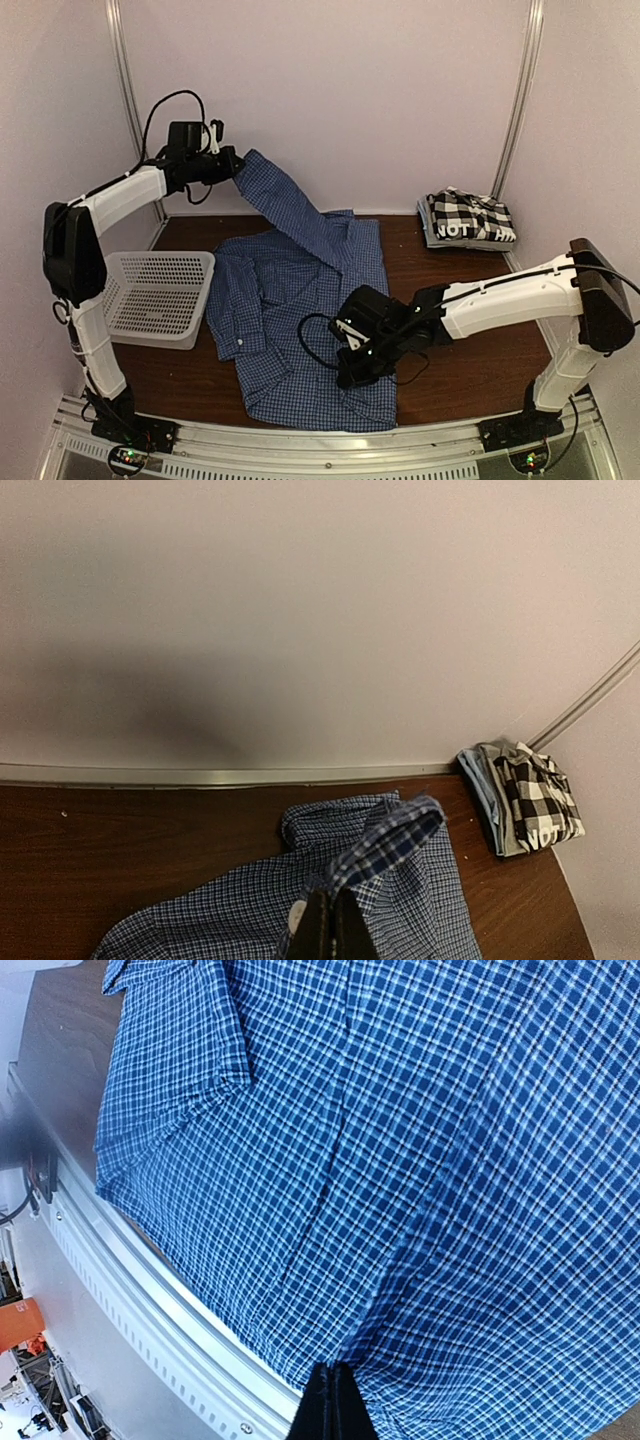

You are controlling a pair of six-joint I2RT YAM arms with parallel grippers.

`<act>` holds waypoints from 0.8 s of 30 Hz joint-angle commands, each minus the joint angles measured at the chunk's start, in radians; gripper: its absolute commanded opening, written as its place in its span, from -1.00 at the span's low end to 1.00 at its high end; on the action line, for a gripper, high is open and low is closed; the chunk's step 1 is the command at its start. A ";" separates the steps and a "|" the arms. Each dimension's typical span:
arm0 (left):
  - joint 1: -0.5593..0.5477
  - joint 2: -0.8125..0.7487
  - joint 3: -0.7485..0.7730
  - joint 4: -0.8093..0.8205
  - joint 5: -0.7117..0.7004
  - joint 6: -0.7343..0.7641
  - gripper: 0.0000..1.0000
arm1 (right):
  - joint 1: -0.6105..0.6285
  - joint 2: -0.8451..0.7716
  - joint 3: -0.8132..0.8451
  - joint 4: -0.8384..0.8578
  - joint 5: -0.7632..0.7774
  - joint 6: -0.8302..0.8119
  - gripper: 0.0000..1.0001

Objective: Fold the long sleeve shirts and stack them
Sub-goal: Fold the flattened shirt at the center of the board.

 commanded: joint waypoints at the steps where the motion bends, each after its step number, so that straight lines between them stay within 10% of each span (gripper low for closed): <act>1: 0.010 -0.104 -0.050 0.085 -0.049 0.025 -1.00 | 0.003 0.011 0.014 0.030 -0.013 -0.010 -1.00; 18: 0.010 -0.104 -0.120 0.059 -0.041 0.026 -1.00 | 0.002 0.039 0.010 0.062 -0.044 -0.018 -1.00; 24: 0.010 -0.113 -0.145 0.085 0.030 0.030 -1.00 | -0.046 -0.006 0.056 0.009 0.015 -0.057 -0.26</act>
